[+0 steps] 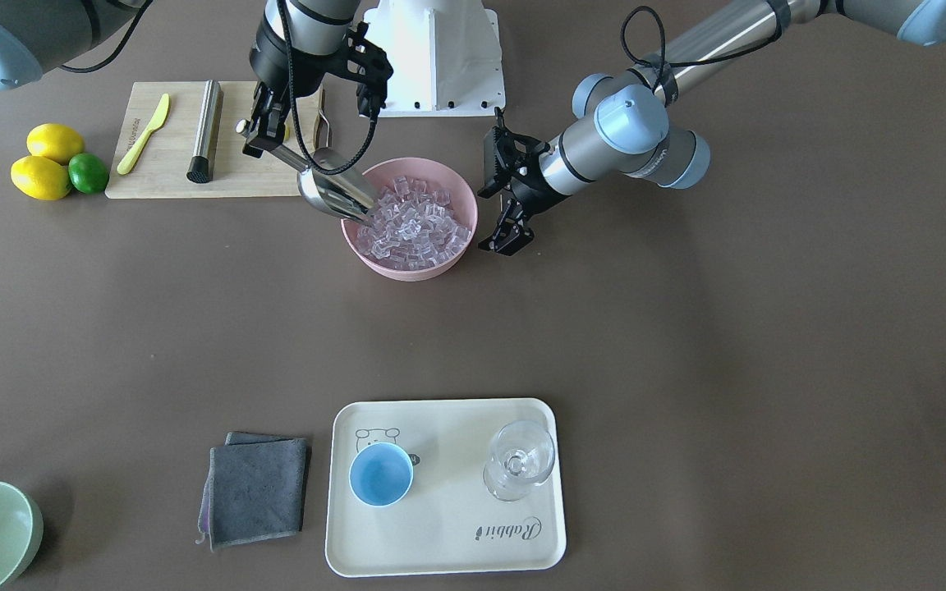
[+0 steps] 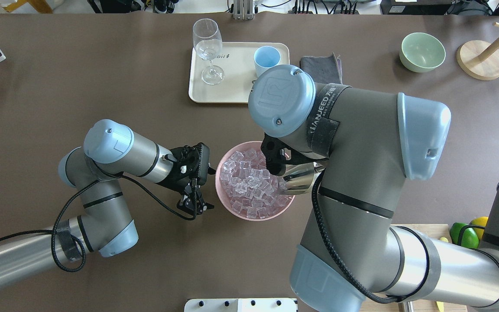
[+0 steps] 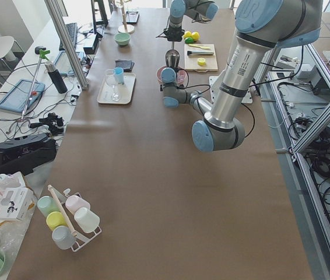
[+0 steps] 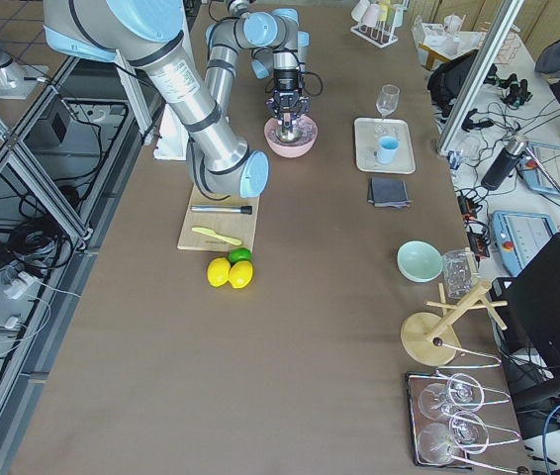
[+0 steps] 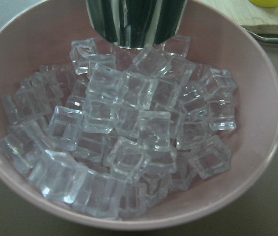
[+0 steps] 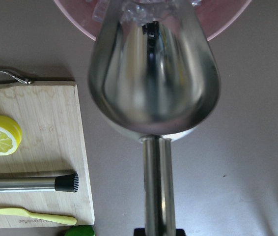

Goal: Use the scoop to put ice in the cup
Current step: 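Lower the scoop into the ice cubes with the right gripper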

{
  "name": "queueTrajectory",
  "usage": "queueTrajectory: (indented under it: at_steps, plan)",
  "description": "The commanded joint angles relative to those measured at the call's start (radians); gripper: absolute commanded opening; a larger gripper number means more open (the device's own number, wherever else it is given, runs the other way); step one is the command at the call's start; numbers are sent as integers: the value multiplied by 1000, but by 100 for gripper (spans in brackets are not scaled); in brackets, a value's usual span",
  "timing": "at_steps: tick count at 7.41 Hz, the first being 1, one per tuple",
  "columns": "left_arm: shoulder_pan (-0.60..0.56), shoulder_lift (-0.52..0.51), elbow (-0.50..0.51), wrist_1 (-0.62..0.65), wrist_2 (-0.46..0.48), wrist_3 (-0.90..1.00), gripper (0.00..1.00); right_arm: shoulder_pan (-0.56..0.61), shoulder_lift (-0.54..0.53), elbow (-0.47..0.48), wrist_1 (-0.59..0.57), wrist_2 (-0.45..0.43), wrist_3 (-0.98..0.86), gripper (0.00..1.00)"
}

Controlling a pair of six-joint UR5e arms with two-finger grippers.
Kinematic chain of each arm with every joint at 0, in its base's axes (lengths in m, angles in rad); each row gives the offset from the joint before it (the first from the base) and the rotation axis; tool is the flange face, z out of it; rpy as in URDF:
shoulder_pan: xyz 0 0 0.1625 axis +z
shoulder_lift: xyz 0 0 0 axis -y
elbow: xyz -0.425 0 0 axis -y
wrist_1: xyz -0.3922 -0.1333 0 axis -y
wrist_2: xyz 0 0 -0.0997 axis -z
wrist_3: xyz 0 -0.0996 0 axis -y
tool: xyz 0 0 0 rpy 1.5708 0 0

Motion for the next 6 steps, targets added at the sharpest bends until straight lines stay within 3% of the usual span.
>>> queueTrajectory:
  at_steps: [1,6]
  plan:
    - [0,-2,0,0,3,0,98,1,46,-83,9,3,10,0]
    - [0,-4,8,0,4,0,98,-1,60,-104,52,25,11,0]
